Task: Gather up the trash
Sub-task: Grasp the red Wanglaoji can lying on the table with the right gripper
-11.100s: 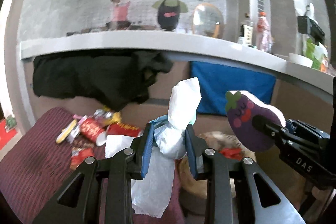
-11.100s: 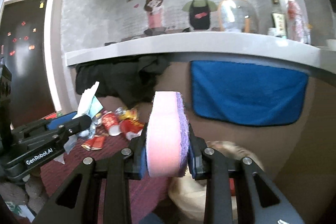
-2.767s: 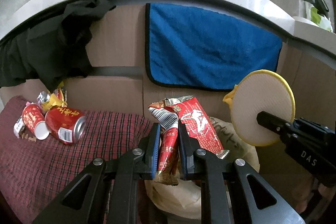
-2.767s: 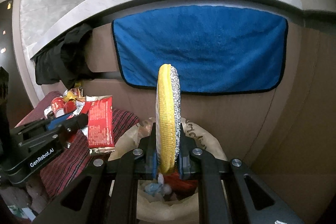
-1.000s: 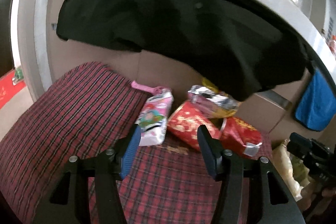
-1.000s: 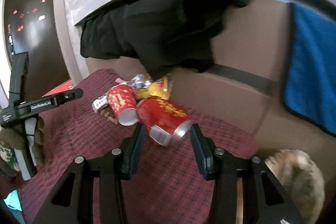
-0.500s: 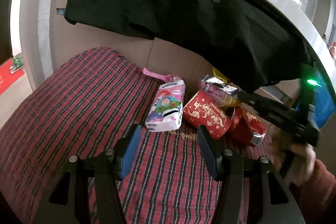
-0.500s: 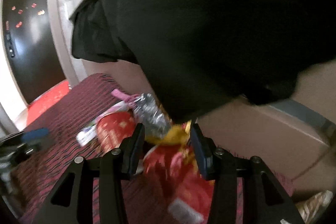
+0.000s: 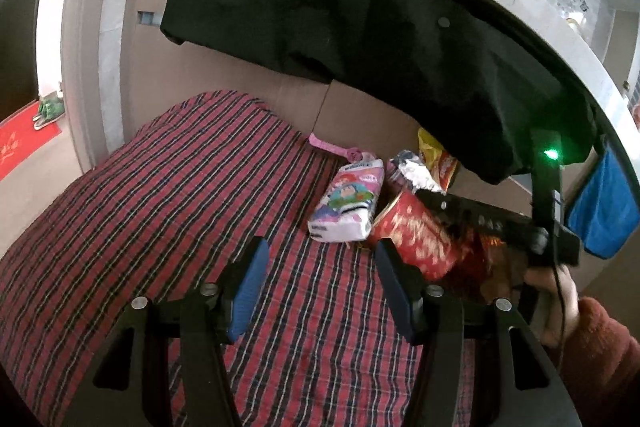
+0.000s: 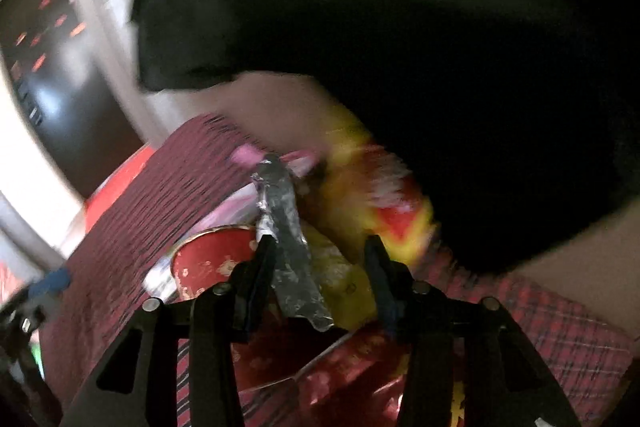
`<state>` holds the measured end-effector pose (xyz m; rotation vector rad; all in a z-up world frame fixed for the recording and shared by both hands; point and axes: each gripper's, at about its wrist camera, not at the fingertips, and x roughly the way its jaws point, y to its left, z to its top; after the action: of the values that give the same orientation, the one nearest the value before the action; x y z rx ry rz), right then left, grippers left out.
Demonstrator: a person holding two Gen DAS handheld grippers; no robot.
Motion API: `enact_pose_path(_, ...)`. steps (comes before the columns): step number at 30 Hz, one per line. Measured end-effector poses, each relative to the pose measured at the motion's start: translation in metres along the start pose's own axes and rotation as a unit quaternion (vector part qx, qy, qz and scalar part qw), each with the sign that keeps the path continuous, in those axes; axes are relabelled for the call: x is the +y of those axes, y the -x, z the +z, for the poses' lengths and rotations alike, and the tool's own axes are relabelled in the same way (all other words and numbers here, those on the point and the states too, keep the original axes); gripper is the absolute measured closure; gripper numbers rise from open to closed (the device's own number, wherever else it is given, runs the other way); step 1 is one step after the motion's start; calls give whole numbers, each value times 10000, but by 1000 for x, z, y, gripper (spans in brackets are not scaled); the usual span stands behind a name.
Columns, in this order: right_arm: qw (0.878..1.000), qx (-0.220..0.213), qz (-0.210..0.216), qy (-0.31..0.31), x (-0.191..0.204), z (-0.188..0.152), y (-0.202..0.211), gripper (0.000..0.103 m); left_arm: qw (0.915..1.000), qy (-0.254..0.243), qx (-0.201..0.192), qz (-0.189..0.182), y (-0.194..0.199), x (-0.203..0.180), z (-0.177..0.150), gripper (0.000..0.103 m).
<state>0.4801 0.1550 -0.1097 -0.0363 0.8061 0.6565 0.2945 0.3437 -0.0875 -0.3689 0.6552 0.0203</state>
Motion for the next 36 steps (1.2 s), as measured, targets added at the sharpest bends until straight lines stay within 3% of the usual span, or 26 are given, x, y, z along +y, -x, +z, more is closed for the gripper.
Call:
enact_pose_path(3, 9989, 168, 311, 305, 28, -14, 4, 65, 10000, 25, 32, -11, 2, -2, -3, 46)
enact_pose_path(8, 9967, 230, 451, 635, 60, -36, 24, 71, 10000, 33, 41, -53, 12, -3, -8, 46)
enact_pose_path(11, 9964, 238, 454, 674, 58, -46, 42, 71, 10000, 60, 33, -58, 19, -5, -13, 46)
enact_pose_path(16, 9965, -167, 191, 794, 52, -51, 85, 65, 9997, 144, 140, -171, 23, -14, -20, 46)
enact_pose_path(21, 9960, -498, -224, 704, 19, -53, 129, 62, 9990, -54, 206, -402, 17, -51, -20, 46)
enact_pose_path(27, 9960, -664, -596, 54, -42, -73, 166, 62, 9986, -178, 240, -427, -7, -95, -17, 46)
enact_pose_path(31, 9949, -690, -626, -376, -76, -85, 173, 62, 9988, -248, 254, -350, -35, -121, -17, 46)
enact_pose_path(36, 9949, -616, -320, -733, -99, -103, 176, 59, 9988, -159, 363, -296, -45, -128, -24, 46)
